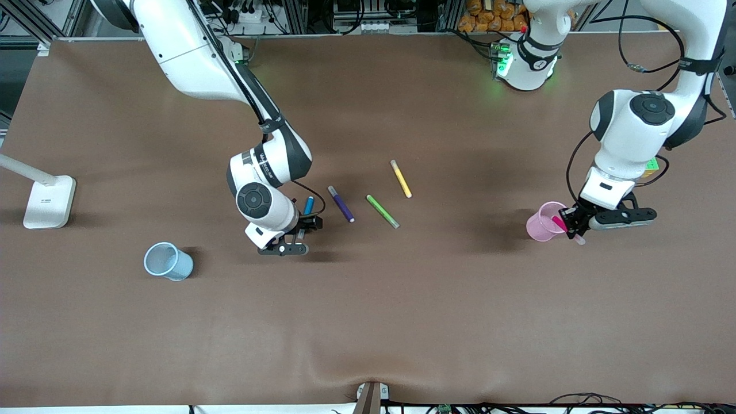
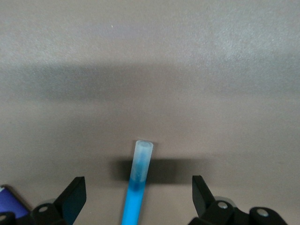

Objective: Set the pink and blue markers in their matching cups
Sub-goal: 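Grasp the blue marker with the right gripper while the left gripper lowers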

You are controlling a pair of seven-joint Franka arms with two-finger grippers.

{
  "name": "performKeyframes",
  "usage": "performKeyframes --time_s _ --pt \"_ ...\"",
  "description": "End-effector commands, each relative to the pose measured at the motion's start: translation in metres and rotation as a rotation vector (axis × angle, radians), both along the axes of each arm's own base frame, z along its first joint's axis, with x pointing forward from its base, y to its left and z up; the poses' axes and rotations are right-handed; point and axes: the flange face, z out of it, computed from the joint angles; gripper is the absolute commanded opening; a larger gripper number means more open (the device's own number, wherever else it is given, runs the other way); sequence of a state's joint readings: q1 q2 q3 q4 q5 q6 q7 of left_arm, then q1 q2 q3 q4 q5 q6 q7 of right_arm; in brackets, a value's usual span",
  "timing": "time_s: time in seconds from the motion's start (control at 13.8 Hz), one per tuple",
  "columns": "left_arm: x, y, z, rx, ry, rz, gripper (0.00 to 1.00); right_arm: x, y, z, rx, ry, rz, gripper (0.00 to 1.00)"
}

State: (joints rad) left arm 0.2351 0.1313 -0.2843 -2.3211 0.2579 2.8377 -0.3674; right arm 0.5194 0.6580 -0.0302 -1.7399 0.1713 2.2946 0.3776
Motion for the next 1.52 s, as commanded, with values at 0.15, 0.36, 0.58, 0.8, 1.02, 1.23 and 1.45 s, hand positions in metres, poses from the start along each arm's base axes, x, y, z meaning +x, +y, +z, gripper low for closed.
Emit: performKeyframes --time_s 0.15,0.36,0.58,0.8,1.02,1.23,1.45 --pt "-0.011 0.003 -0.015 0.006 0.002 -0.021 0.00 -0.006 0.001 -0.014 -0.025 0.003 -0.004 1.00" --pt "-0.011 0.004 -0.028 -0.001 0.026 -0.019 0.00 -0.005 0.002 -0.014 -0.026 -0.004 -0.035 1.00" --pt "-0.012 0.004 -0.030 -0.001 0.032 -0.019 0.00 -0.010 0.016 -0.014 -0.029 -0.021 -0.083 1.00" --pt "-0.012 0.003 -0.036 -0.005 0.042 -0.017 0.16 -0.008 0.013 -0.016 -0.041 -0.029 -0.072 1.00" --pt "-0.010 0.004 -0.036 -0.005 0.040 -0.015 1.00 -0.009 0.011 -0.022 -0.048 -0.025 -0.070 1.00" --pt "-0.008 0.005 -0.032 -0.004 0.033 -0.016 1.00 -0.008 0.009 -0.024 -0.047 -0.028 -0.075 0.60" --pt "0.000 0.006 -0.018 0.009 0.007 -0.033 1.00 -0.005 0.006 -0.022 -0.043 -0.037 -0.079 0.00"
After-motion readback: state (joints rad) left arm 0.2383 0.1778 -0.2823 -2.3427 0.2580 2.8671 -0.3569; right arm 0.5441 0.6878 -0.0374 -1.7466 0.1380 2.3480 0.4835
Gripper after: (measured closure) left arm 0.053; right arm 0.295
